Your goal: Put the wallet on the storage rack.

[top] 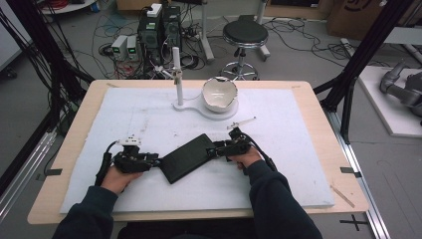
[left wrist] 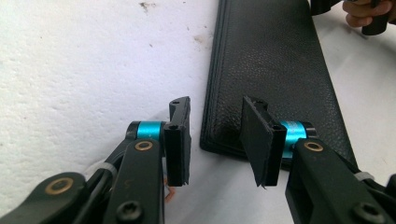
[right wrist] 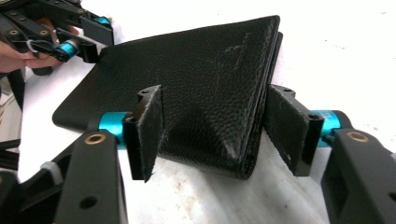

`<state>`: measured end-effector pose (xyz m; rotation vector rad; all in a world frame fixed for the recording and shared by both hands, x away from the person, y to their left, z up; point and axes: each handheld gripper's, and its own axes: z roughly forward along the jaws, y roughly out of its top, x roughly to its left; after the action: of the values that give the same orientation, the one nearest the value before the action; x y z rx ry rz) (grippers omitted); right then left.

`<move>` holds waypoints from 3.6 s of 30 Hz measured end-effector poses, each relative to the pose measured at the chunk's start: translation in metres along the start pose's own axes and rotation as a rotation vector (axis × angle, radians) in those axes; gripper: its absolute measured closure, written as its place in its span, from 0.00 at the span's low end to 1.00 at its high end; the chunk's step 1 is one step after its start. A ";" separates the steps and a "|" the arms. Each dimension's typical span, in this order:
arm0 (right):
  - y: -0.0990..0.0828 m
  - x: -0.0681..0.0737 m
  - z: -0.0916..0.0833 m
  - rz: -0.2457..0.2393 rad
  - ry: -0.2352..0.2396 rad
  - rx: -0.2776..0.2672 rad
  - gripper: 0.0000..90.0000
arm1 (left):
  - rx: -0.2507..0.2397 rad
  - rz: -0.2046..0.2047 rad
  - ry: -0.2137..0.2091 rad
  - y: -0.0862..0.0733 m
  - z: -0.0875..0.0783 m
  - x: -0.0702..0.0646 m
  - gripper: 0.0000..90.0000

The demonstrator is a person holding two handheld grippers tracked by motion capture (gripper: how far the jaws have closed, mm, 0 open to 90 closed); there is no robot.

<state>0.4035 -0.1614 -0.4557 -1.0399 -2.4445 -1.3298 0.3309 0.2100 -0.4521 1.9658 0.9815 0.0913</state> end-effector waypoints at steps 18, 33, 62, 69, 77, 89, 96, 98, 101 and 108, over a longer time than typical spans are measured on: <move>0.008 0.006 -0.026 0.004 0.133 -0.193 0.65 | -0.010 0.015 0.022 0.000 0.002 -0.003 0.69; 0.014 0.028 -0.030 -0.135 0.046 -0.227 0.69 | -0.025 0.031 0.031 0.001 0.005 -0.007 0.71; 0.018 0.043 -0.034 -0.210 -0.033 -0.216 0.83 | -0.037 0.036 0.057 0.004 0.009 -0.010 0.67; 0.020 0.039 -0.038 -0.174 -0.011 -0.199 0.89 | -0.057 -0.036 0.056 0.005 0.008 -0.003 0.49; 0.024 0.049 -0.043 -0.248 -0.017 -0.210 0.90 | -0.170 0.009 -0.083 0.038 0.015 -0.006 0.40; 0.025 0.056 -0.048 -0.320 0.029 -0.239 0.90 | -0.154 -0.035 -0.332 0.064 0.045 0.005 0.34; 0.023 0.054 -0.047 -0.328 0.004 -0.218 0.89 | -0.145 0.027 -0.371 0.063 0.039 0.003 0.69; 0.023 0.051 -0.046 -0.321 -0.015 -0.203 0.88 | -0.164 0.057 -0.375 0.063 0.034 0.002 0.77; 0.021 0.043 -0.042 -0.297 -0.052 -0.166 0.89 | -0.178 0.114 -0.381 0.063 0.033 -0.005 0.86; 0.019 0.034 -0.026 -0.288 -0.042 -0.137 0.39 | -0.177 0.160 -0.378 0.063 0.035 -0.010 0.86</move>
<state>0.3858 -0.1585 -0.4119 -0.7707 -2.6447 -1.5950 0.3765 0.1619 -0.4220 1.8092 0.5510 -0.0982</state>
